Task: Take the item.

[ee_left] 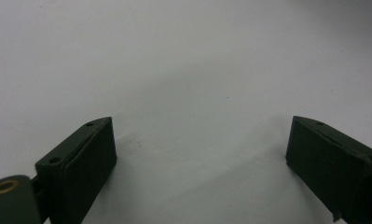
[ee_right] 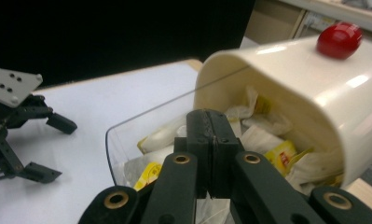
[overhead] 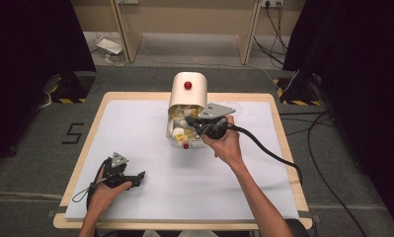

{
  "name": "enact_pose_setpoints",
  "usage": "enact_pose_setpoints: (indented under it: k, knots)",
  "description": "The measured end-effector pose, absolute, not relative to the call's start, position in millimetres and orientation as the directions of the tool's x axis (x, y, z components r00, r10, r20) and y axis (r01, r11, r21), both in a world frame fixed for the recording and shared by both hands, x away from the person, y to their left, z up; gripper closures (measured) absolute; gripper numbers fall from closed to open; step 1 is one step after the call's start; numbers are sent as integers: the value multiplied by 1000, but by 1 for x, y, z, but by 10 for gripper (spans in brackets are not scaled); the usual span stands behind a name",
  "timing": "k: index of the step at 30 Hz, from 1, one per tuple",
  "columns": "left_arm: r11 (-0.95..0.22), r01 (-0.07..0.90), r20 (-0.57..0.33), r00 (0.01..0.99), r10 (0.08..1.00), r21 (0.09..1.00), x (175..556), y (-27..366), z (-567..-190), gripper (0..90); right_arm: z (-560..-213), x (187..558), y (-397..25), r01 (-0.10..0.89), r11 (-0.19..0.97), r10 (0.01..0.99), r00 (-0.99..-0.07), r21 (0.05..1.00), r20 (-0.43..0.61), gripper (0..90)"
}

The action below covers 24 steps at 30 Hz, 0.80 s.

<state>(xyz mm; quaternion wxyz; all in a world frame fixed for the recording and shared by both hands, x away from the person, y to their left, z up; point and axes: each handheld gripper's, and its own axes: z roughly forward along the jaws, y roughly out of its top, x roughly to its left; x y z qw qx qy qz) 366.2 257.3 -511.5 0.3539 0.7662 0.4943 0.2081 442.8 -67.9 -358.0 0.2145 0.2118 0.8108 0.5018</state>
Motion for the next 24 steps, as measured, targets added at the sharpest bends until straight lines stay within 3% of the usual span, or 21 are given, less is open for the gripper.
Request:
enact_pose_setpoints:
  k: [13,24]
  knots:
    - [-261,610,-31,425,905,748,366,257,-512,75,-329,431,-86,63,332,578,-802,941,-150,899]
    - [-260,610,-33,425,904,749,366,257,-512,76,-319,432,-116,72,297,629,-765,952,-138,899]
